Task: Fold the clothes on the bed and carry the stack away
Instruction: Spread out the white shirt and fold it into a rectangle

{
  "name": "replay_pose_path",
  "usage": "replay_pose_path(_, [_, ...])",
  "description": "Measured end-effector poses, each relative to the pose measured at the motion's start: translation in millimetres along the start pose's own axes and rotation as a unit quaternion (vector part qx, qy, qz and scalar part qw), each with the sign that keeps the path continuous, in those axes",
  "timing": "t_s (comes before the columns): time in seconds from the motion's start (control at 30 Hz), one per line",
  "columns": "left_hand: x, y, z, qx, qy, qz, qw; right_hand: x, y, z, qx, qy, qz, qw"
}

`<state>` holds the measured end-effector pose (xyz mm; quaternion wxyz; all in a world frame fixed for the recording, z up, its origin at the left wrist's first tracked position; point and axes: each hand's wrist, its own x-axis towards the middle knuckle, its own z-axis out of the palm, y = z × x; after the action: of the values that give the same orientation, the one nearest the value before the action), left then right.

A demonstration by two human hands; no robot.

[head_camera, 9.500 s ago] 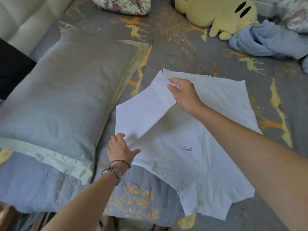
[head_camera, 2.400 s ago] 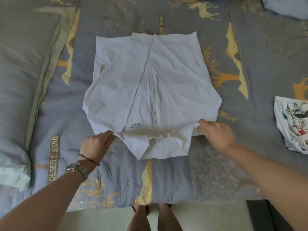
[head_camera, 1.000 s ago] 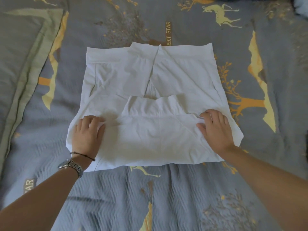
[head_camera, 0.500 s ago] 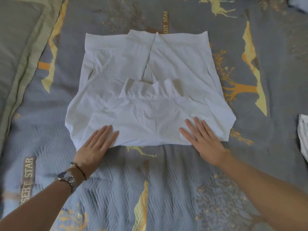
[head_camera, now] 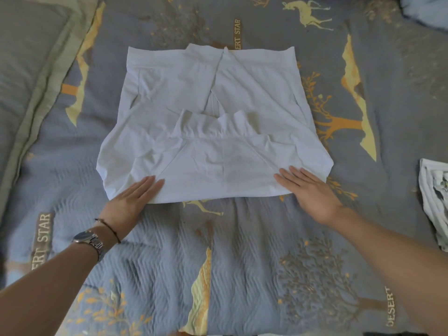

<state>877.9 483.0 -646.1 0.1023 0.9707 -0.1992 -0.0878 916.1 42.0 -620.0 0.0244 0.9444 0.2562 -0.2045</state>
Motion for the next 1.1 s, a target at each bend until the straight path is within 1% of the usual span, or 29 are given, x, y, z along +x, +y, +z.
replay_pose_path(0.1, [-4,4,-2,-0.016,0.029,-0.017,0.999,-6,-2,-3,0.012,0.010,0.008,1.000])
replay_pose_path(0.2, [-9,11,-10,-0.013,0.066,-0.031,0.997,-14,-3,-9,0.039,0.048,0.016,0.998])
replay_pose_path(0.27, [-13,16,-17,-0.009,0.088,-0.034,0.996,-21,-8,-15,0.031,0.115,0.005,0.993])
replay_pose_path(0.33, [-16,20,-26,0.009,0.118,-0.039,0.992,-29,-12,-20,0.004,0.202,0.016,0.979])
replay_pose_path(0.4, [-21,26,-38,0.072,0.149,-0.038,0.986,-38,-17,-25,-0.005,0.229,0.049,0.972])
replay_pose_path(0.47, [-24,31,-47,0.109,0.161,-0.050,0.980,-44,-22,-28,0.005,0.232,0.074,0.970])
replay_pose_path(0.5, [-25,34,-49,0.098,0.157,-0.064,0.981,-46,-24,-28,0.025,0.231,0.089,0.969])
replay_pose_path(0.57, [-26,39,-52,0.024,0.140,-0.127,0.982,-48,-30,-33,0.080,0.221,0.127,0.964])
replay_pose_path(0.63, [-27,41,-52,-0.066,0.119,-0.197,0.971,-48,-34,-36,0.134,0.211,0.156,0.955])
replay_pose_path(0.67, [-27,39,-52,-0.094,0.121,-0.207,0.966,-48,-35,-37,0.161,0.211,0.160,0.951])
replay_pose_path(0.73, [-29,35,-54,-0.130,0.147,-0.194,0.961,-52,-36,-38,0.202,0.221,0.155,0.942])
replay_pose_path(0.8, [-34,31,-59,-0.145,0.158,-0.176,0.961,-57,-39,-39,0.207,0.228,0.146,0.940])
replay_pose_path(0.9, [-47,25,-67,-0.164,0.155,-0.161,0.961,-67,-45,-43,0.190,0.232,0.153,0.942])
replay_pose_path(1.03, [-62,20,-79,-0.170,0.153,-0.132,0.964,-85,-57,-52,0.129,0.233,0.120,0.956])
replay_pose_path(1.1, [-69,20,-85,-0.165,0.150,-0.107,0.969,-94,-61,-56,0.106,0.221,0.109,0.963])
